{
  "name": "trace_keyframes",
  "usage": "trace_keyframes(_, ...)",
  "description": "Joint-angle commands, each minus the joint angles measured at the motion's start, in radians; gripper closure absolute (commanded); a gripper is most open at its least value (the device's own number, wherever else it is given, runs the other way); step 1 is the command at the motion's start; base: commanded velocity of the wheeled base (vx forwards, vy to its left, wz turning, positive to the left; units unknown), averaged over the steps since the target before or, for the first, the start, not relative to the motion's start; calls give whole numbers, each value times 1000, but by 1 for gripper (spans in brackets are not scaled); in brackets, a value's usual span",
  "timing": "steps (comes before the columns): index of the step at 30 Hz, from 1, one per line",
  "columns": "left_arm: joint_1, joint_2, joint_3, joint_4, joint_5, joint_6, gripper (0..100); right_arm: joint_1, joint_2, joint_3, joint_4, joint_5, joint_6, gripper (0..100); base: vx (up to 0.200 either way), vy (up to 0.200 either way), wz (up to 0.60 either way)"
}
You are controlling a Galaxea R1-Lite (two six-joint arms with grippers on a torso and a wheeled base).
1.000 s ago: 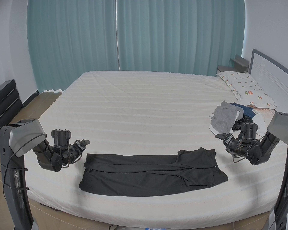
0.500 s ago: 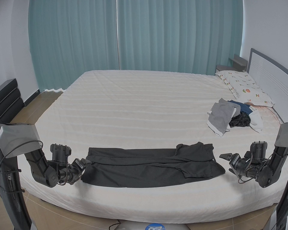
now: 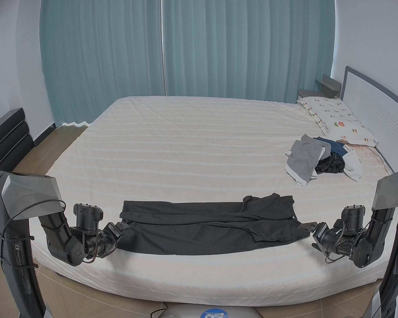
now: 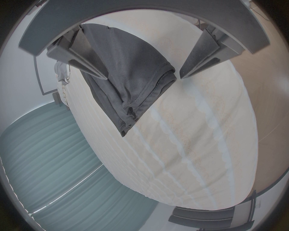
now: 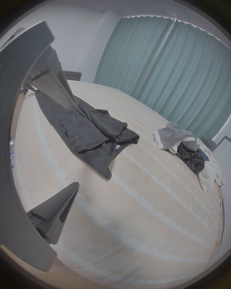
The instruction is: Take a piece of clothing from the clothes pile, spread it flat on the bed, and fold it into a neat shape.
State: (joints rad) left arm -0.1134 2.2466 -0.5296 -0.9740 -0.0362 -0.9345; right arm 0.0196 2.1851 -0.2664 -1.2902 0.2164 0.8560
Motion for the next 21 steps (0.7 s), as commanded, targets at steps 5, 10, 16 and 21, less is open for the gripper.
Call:
trace_keyframes(5, -28, 77, -20, -5, 79, 68, 0, 2, 28, 3, -1, -3, -5, 0, 0, 0, 0)
trace_keyframes(10, -35, 116, -66, -11, 125, 75, 100, 3, 30, 4, -1, -6, -5, 0, 0, 0, 0)
trace_keyframes(16, -32, 117, -52, -12, 194, 69, 100, 10, 33, 12, -1, -29, -6, 0, 0, 0, 0)
trace_keyframes(21, -23, 113, -12, -9, 242, 63, 100, 17, 61, 9, -1, -61, -9, 0, 0, 0, 0)
